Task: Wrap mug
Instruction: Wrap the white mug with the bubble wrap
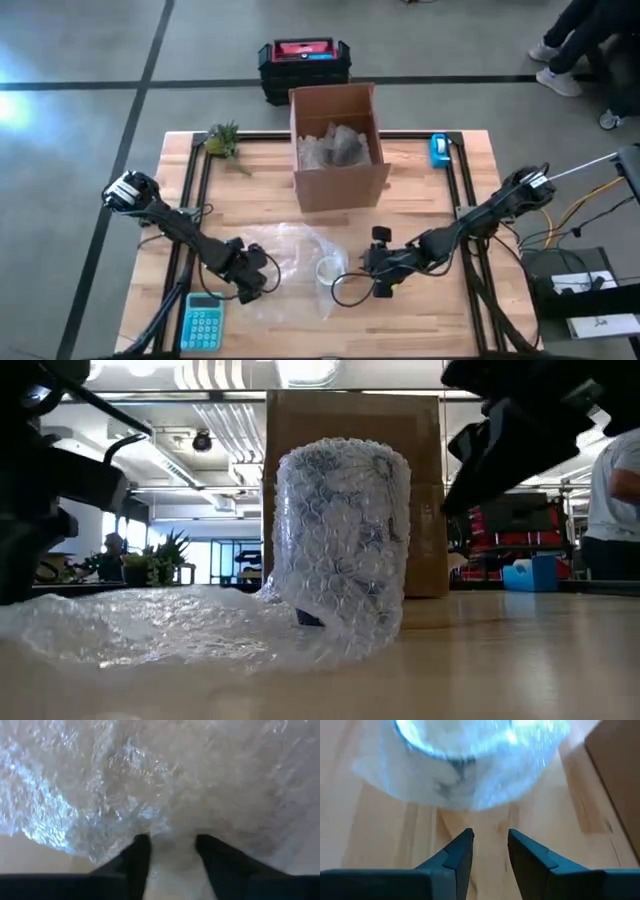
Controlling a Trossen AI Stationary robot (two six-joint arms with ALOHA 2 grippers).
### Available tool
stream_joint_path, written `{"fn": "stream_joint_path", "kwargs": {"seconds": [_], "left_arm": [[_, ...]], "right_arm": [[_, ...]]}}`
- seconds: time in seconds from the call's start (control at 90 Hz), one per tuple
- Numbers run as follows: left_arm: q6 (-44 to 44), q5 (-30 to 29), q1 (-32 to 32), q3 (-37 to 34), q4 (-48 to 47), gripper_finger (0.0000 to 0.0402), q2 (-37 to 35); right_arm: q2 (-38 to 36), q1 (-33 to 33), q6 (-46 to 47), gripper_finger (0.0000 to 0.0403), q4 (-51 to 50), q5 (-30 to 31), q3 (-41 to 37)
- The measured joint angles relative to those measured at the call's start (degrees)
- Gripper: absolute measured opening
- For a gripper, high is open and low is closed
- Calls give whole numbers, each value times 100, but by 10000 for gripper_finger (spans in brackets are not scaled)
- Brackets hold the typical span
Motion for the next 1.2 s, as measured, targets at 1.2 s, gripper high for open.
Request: {"fn": "stream_joint_path", "kwargs": {"seconds": [1.2], "left_arm": [[4280, -1054, 1275, 2421, 3010, 0, 1472]], "right_arm": [[-354, 11, -613, 28, 736, -110, 149]]}}
